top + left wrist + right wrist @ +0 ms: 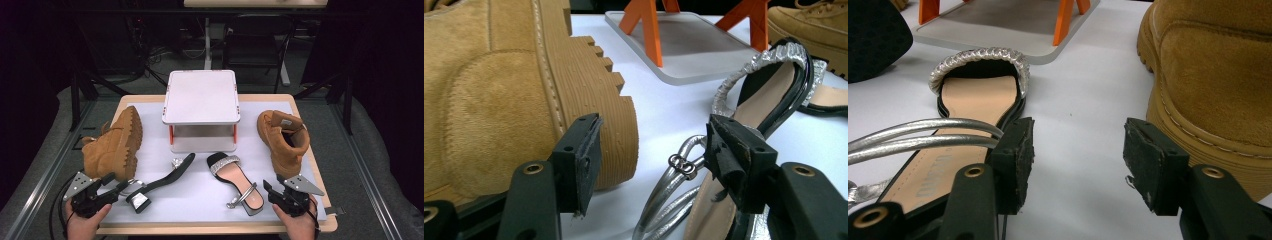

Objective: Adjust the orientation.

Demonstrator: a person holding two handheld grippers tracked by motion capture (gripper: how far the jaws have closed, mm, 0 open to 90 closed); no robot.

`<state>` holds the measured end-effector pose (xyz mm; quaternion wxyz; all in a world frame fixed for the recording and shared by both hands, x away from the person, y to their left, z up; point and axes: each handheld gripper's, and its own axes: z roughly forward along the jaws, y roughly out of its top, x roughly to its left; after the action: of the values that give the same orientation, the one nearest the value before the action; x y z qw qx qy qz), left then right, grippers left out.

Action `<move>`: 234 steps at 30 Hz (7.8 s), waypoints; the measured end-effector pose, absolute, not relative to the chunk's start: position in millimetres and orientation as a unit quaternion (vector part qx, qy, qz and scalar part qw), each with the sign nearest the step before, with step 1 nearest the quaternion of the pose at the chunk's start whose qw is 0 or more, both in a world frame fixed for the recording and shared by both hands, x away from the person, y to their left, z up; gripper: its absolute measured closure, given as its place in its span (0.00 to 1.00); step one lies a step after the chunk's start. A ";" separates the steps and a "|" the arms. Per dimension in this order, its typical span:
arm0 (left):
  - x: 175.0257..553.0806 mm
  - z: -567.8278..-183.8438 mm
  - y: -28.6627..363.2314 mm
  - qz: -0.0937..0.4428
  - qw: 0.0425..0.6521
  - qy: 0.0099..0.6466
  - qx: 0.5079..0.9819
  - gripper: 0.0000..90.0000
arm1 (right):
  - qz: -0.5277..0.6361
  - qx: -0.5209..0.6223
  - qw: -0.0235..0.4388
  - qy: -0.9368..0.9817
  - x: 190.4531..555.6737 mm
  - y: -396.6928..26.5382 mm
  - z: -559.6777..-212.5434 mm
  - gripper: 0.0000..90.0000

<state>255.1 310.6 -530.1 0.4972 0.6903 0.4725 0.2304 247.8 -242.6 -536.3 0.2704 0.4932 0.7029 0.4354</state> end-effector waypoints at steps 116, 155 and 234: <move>228.4 -525.9 232.1 0.039 0.469 0.382 0.795 0.60 | 0.455 0.522 0.227 0.685 248.6 -250.0 -539.3 0.49; 219.0 -507.0 268.6 0.046 0.352 0.389 0.850 0.41 | 0.455 0.519 0.225 0.687 248.0 -248.0 -539.3 0.49; 341.3 -513.8 171.1 0.000 0.112 0.456 0.883 0.48 | 0.461 0.519 0.220 0.685 248.9 -248.6 -540.2 0.48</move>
<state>341.3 171.1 -513.8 0.1122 0.8828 0.4562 -0.0005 248.9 -248.6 -540.2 0.2203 0.5190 0.6849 0.4615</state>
